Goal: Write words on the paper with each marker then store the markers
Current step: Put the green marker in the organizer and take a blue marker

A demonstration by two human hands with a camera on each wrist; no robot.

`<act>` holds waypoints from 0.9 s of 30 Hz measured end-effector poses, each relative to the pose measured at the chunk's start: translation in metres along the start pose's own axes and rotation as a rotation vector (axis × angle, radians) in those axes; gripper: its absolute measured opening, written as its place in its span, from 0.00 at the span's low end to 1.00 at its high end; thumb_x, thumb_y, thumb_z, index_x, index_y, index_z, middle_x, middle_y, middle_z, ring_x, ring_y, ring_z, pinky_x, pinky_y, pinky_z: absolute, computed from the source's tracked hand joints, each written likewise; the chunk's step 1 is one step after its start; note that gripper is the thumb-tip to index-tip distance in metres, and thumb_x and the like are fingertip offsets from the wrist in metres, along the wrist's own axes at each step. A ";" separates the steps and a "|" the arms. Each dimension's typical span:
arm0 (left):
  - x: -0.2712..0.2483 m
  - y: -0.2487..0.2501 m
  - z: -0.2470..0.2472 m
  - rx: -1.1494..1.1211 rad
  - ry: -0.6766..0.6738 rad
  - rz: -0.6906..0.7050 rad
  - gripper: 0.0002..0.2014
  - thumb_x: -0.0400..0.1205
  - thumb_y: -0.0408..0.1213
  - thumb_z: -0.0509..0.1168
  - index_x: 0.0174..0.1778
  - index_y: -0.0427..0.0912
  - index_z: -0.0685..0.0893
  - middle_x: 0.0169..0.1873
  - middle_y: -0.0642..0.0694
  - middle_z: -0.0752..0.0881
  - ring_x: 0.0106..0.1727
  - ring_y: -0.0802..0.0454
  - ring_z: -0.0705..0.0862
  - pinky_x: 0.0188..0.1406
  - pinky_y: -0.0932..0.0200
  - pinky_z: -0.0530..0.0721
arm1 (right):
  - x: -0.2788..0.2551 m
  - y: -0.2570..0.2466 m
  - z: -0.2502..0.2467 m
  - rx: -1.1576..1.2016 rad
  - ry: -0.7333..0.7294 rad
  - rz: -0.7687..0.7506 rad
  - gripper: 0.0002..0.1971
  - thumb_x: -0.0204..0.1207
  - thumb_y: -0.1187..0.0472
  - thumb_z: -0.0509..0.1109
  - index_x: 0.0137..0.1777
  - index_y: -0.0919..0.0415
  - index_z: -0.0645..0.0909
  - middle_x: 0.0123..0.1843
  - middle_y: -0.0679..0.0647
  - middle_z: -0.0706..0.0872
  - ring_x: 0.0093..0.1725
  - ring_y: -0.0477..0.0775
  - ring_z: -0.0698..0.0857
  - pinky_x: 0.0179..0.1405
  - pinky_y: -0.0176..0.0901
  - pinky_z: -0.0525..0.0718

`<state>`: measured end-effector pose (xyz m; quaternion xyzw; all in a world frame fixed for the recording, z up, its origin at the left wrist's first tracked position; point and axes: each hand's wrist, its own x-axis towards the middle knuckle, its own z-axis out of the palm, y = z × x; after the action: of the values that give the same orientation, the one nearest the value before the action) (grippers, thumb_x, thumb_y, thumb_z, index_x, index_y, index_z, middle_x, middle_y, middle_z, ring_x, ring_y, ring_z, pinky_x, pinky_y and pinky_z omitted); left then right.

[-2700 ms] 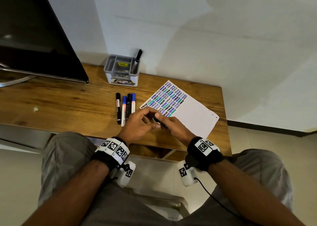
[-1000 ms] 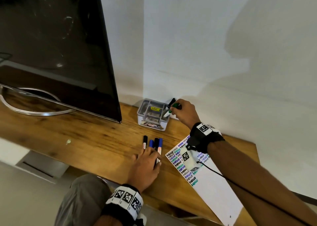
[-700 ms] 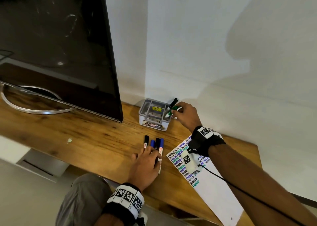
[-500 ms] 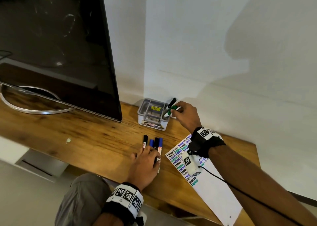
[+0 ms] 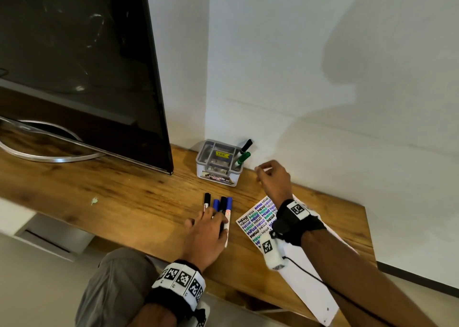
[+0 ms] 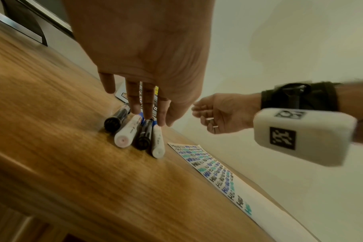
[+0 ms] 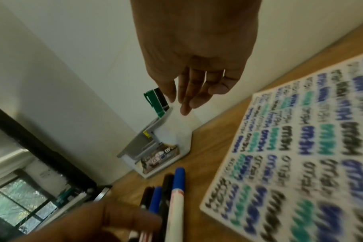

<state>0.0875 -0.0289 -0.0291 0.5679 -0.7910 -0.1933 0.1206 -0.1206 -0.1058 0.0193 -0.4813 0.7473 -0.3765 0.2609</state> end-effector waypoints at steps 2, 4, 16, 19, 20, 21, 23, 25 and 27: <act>0.000 0.000 0.000 0.025 0.007 -0.014 0.14 0.85 0.51 0.60 0.66 0.58 0.77 0.68 0.54 0.74 0.67 0.54 0.71 0.66 0.48 0.66 | -0.023 0.014 0.005 -0.002 -0.121 0.036 0.04 0.83 0.59 0.69 0.52 0.57 0.83 0.40 0.53 0.91 0.39 0.52 0.89 0.42 0.49 0.86; -0.001 0.000 0.001 0.053 0.006 -0.027 0.15 0.85 0.51 0.60 0.67 0.57 0.77 0.69 0.53 0.73 0.68 0.53 0.71 0.67 0.46 0.67 | -0.046 0.030 0.016 -0.064 -0.275 0.083 0.02 0.83 0.59 0.69 0.50 0.55 0.83 0.42 0.52 0.91 0.40 0.50 0.89 0.49 0.54 0.91; 0.001 -0.003 0.003 0.073 0.007 -0.094 0.16 0.85 0.50 0.58 0.68 0.51 0.74 0.69 0.50 0.74 0.70 0.50 0.72 0.67 0.44 0.68 | -0.082 0.030 0.067 -0.387 -0.316 0.101 0.25 0.73 0.30 0.67 0.50 0.52 0.83 0.46 0.52 0.89 0.47 0.55 0.88 0.49 0.51 0.86; 0.001 -0.001 -0.001 0.010 0.034 -0.090 0.15 0.85 0.49 0.59 0.68 0.53 0.73 0.67 0.52 0.75 0.69 0.51 0.72 0.66 0.46 0.67 | -0.080 0.030 0.060 -0.359 -0.307 0.127 0.22 0.73 0.35 0.68 0.51 0.53 0.84 0.47 0.52 0.89 0.48 0.54 0.88 0.50 0.51 0.86; 0.001 0.001 -0.003 -0.023 0.044 -0.088 0.15 0.85 0.48 0.59 0.68 0.54 0.72 0.67 0.53 0.76 0.69 0.51 0.73 0.66 0.46 0.67 | -0.080 0.030 0.055 -0.343 -0.300 0.132 0.20 0.74 0.38 0.69 0.52 0.54 0.84 0.47 0.51 0.89 0.48 0.53 0.87 0.49 0.50 0.86; 0.002 0.002 -0.003 -0.063 0.056 -0.082 0.15 0.85 0.47 0.60 0.68 0.54 0.72 0.66 0.54 0.76 0.69 0.52 0.73 0.66 0.46 0.66 | -0.081 0.031 0.049 -0.323 -0.294 0.135 0.18 0.75 0.40 0.70 0.52 0.54 0.84 0.47 0.51 0.89 0.47 0.52 0.87 0.47 0.48 0.85; 0.002 0.002 -0.002 -0.193 0.070 -0.061 0.16 0.86 0.47 0.61 0.69 0.55 0.72 0.66 0.55 0.77 0.69 0.54 0.75 0.67 0.47 0.67 | -0.086 0.033 0.033 -0.276 -0.298 0.110 0.14 0.76 0.44 0.72 0.51 0.53 0.84 0.45 0.49 0.87 0.46 0.49 0.85 0.43 0.44 0.82; 0.003 0.003 -0.001 -0.434 0.044 -0.041 0.18 0.86 0.47 0.61 0.72 0.54 0.71 0.66 0.55 0.78 0.66 0.57 0.78 0.66 0.52 0.74 | -0.095 0.037 0.015 -0.231 -0.318 0.054 0.09 0.76 0.48 0.74 0.48 0.52 0.83 0.44 0.47 0.85 0.44 0.46 0.84 0.40 0.40 0.81; 0.003 0.008 -0.002 -0.673 -0.017 -0.033 0.20 0.88 0.46 0.61 0.76 0.53 0.70 0.63 0.54 0.80 0.59 0.62 0.81 0.57 0.63 0.78 | -0.108 0.042 -0.004 -0.211 -0.342 -0.001 0.06 0.74 0.52 0.75 0.45 0.52 0.83 0.40 0.45 0.83 0.40 0.45 0.81 0.36 0.37 0.77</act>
<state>0.0802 -0.0300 -0.0237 0.5072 -0.6744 -0.4504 0.2917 -0.1025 0.0046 -0.0091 -0.5632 0.7272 -0.2091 0.3321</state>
